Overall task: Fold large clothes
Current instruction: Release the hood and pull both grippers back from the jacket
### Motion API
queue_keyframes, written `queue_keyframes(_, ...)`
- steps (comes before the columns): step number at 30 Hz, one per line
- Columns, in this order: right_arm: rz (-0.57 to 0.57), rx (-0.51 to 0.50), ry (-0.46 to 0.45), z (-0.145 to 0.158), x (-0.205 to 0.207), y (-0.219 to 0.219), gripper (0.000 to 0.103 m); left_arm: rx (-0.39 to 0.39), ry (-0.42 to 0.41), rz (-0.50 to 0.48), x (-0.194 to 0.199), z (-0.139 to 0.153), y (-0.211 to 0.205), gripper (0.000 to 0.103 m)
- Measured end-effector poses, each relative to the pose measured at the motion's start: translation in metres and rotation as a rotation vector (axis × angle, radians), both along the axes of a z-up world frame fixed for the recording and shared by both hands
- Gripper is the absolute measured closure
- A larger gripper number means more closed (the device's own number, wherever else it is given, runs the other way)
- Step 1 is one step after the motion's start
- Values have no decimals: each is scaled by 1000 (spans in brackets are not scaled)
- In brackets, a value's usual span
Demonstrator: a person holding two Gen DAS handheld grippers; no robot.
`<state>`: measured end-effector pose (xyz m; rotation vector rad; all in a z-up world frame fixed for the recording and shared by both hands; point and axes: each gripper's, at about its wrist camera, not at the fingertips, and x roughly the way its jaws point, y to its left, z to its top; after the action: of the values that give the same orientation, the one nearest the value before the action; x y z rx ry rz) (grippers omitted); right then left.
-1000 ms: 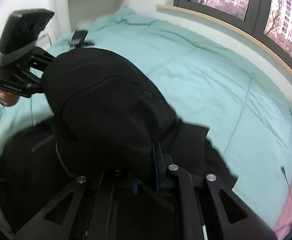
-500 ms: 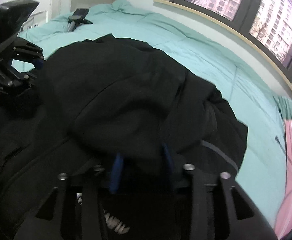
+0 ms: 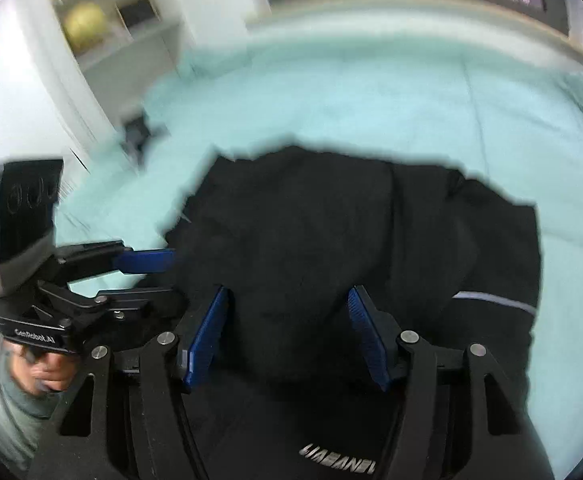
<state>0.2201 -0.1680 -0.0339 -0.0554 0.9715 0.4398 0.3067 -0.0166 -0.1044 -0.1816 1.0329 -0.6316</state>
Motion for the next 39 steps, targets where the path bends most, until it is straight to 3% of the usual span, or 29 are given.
queue_keyframes(2,-23,-104,130,-55,12,7,39,27,93,28,10,-47,-2,45)
queue_keyframes(4,-35,-128,148,-85,15,11,39,56,39,28,4,-50,-7,45)
queue_keyframes(8,-46,-156,90,-71,4,17,39,114,-21,28,-10,-30,-12,45)
queue_keyframes(13,-23,-139,-27,-22,-52,3,42,92,-130,25,-72,11,3,45)
queue_keyframes(15,-53,-154,-17,-21,-74,-9,42,88,-82,56,-87,6,11,45)
queue_keyframes(17,-86,-141,61,-31,-81,-29,42,71,77,100,-86,-31,18,45)
queue_keyframes(18,-101,-149,106,-44,-80,-35,42,76,118,117,-81,-45,21,45)
queue_keyframes(20,-158,-213,201,-82,-75,-46,43,31,132,144,-76,-70,25,46)
queue_keyframes(22,-174,-145,180,-103,-75,-56,42,28,131,162,-76,-65,26,45)
queue_keyframes(24,-200,-115,159,-96,-81,-59,43,39,106,171,-90,-49,27,45)
queue_keyframes(28,-200,-85,80,-64,-120,-66,42,43,-21,151,-148,-8,53,45)
queue_keyframes(32,-245,-107,0,-33,-174,-93,42,45,-103,263,-205,18,114,45)
queue_keyframes(35,-321,-103,-18,-22,-206,-125,42,7,-53,323,-228,11,154,45)
queue_keyframes(39,-417,-88,-25,-23,-228,-165,42,-6,-6,376,-239,-9,174,45)
